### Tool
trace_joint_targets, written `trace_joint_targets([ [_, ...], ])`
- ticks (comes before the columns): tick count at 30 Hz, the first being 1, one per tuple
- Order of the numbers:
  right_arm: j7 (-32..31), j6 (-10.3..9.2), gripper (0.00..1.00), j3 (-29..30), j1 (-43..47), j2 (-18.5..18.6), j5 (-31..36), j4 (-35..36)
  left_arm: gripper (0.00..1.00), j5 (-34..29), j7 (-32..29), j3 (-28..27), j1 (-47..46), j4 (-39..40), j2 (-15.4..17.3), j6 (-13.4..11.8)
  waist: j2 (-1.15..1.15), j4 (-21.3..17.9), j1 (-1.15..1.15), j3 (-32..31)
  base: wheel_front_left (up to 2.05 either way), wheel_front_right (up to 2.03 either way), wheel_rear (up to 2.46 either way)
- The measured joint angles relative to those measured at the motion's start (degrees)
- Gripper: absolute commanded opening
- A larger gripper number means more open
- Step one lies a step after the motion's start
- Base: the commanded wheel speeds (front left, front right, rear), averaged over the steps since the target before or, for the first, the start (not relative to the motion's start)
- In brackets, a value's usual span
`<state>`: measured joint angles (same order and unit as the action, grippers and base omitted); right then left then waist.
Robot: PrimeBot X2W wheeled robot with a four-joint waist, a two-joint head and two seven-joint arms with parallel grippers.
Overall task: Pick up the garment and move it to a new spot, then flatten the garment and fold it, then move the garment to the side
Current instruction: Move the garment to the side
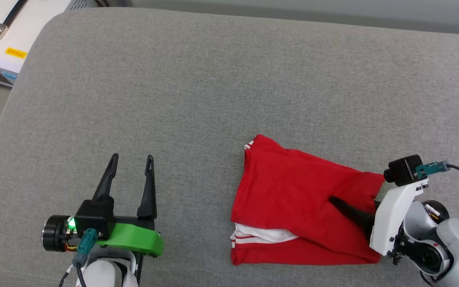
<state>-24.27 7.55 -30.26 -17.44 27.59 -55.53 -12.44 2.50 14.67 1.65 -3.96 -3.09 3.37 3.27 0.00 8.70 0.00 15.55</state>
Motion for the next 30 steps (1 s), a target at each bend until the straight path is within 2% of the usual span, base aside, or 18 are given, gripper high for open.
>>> trace_joint_targets([
  [8, 5.27, -0.01, 0.00, -4.03, -2.30, 3.80, 1.99, 2.24, 1.00, -0.01, 0.00, -0.42, 0.17, -0.07, -0.05, -0.24, 0.00, -1.57, 0.00, -1.06, 0.00, 0.00, 0.00],
  [16, 7.48, -0.01, 0.00, -5.33, -6.61, 12.06, 8.92, 6.36, 1.00, -0.19, -0.01, -1.18, 1.02, 0.25, -0.13, -0.35, 0.00, -6.09, 0.00, -2.12, 0.00, 0.00, 0.00],
  [25, 6.34, -0.01, 0.00, -2.12, -8.50, 17.89, 12.00, 8.62, 1.00, -0.65, 0.00, -1.82, 1.22, 1.59, -0.12, -0.38, 0.00, -13.11, 0.00, -2.27, 0.00, 0.00, 0.00],
  [30, 5.71, -0.01, 0.00, 1.89, -9.11, 20.41, 13.15, 7.14, 1.00, -1.23, 0.00, -1.77, 0.43, 3.25, 0.21, -0.21, 0.00, -16.38, 0.00, -0.69, 0.00, 0.00, 0.00],
])
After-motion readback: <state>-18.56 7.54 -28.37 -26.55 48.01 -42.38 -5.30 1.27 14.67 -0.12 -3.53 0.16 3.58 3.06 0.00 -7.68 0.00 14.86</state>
